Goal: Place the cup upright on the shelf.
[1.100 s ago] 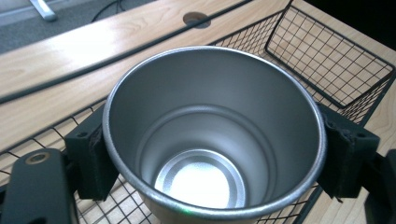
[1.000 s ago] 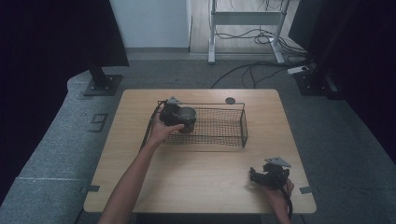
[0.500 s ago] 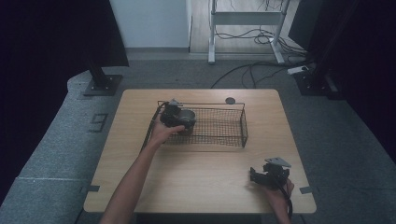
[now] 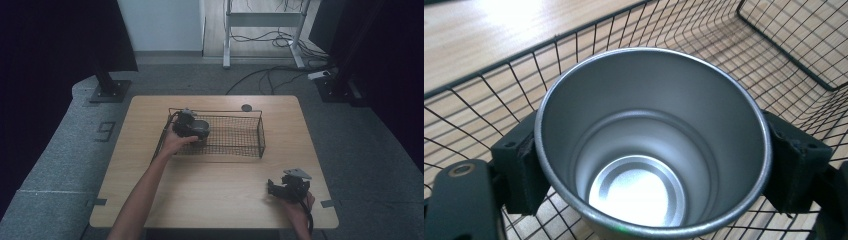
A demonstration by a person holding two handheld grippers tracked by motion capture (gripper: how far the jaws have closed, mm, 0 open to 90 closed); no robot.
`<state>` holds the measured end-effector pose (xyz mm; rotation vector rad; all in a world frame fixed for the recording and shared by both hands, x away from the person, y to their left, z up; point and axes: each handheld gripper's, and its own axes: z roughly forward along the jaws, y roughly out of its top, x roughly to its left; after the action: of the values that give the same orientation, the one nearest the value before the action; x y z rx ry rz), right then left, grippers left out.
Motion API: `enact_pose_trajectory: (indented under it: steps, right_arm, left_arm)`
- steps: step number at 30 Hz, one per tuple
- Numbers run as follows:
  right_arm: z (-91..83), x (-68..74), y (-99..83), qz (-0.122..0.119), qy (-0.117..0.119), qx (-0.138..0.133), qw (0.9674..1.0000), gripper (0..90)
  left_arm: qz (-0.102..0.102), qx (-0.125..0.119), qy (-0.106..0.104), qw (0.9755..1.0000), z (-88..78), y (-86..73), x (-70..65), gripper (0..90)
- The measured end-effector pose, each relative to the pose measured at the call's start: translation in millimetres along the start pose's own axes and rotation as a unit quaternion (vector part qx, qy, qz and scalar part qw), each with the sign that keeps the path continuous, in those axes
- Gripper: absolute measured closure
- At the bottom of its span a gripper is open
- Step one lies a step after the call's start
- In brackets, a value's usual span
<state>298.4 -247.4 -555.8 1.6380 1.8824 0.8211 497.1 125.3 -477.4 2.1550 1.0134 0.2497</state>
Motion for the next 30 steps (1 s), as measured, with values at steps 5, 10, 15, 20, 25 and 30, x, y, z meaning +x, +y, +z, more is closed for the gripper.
enact_pose_trajectory:
  steps: [5,10,15,20,25,30]
  right_arm:
    - [0.0,0.0,0.0,0.0,0.0,0.0,1.0,5.6]
    - [0.0,0.0,0.0,0.0,0.0,0.0,1.0,5.6]
    - [0.0,0.0,0.0,0.0,0.0,0.0,1.0,5.7]
    - [0.0,0.0,0.0,0.0,0.0,0.0,1.0,5.7]
    - [0.0,0.0,0.0,0.0,0.0,0.0,1.0,5.7]
    - [0.0,0.0,0.0,0.0,0.0,0.0,1.0,5.7]
  left_arm:
    - [-0.001,0.006,0.008,1.0,0.4,0.3,0.0,14.9]
    - [-0.003,0.019,0.006,0.9998,1.6,-0.2,1.3,14.4]
    - [-0.006,0.028,0.011,0.9995,3.4,0.0,0.8,14.2]
    - [-0.007,0.036,0.012,0.9992,3.6,0.6,0.8,14.1]
    - [0.006,0.055,0.019,0.9983,5.2,4.0,-2.4,13.2]
    - [0.001,0.056,0.018,0.9983,5.7,3.6,-1.8,12.5]
